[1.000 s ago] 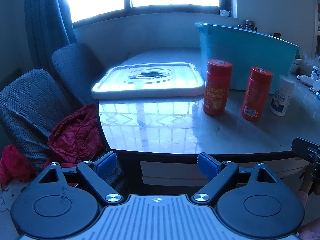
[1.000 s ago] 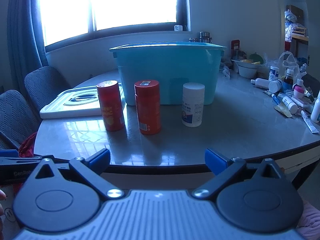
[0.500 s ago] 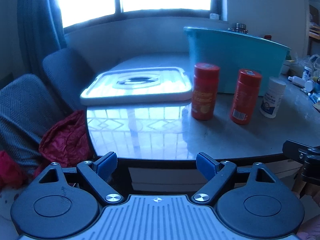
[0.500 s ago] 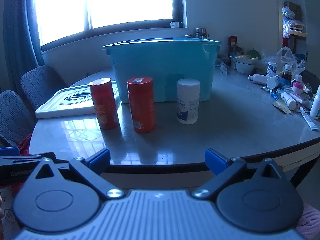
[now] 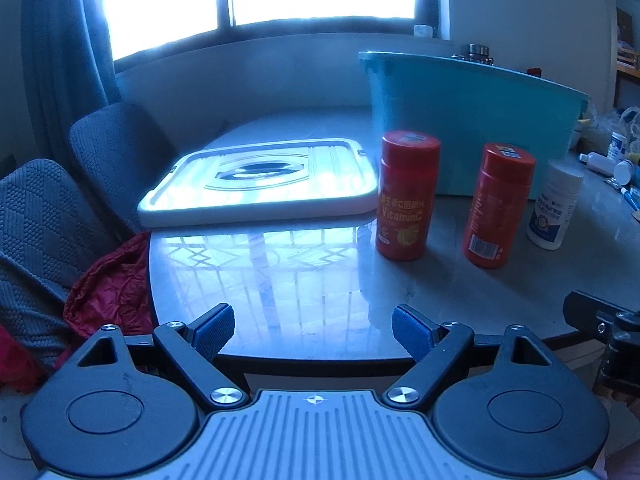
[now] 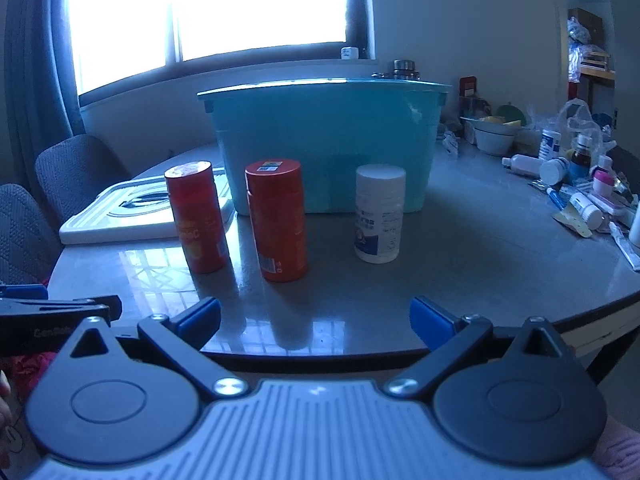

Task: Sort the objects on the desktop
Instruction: 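Move both tools toward the two red bottles on the table, then grasp the red vitamin bottle with the left tool while the right tool grasps the other red bottle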

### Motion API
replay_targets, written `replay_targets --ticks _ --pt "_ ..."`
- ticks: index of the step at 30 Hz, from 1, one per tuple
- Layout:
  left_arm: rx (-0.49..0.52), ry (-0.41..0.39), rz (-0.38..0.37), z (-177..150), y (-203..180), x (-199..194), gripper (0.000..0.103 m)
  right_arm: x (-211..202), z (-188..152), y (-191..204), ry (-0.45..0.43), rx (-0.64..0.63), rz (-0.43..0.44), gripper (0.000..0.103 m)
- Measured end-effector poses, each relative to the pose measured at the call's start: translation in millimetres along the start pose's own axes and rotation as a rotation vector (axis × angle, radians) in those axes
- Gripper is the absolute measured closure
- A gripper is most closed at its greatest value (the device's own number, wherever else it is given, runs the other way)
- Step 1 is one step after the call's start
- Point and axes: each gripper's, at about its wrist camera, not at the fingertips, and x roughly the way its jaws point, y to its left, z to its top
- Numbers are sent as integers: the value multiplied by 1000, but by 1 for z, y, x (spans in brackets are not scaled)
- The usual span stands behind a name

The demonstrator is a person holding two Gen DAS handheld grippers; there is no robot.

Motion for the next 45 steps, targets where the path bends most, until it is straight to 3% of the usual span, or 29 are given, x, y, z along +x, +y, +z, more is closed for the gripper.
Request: replay_targets --ticks 23,45 --pt "4 -2 3 22 -17 42 16 23 6 -8 22 3 -16 2" --pt "1 -6 -60 44 -39 78 16 33 13 -22 33 -9 -51 2"
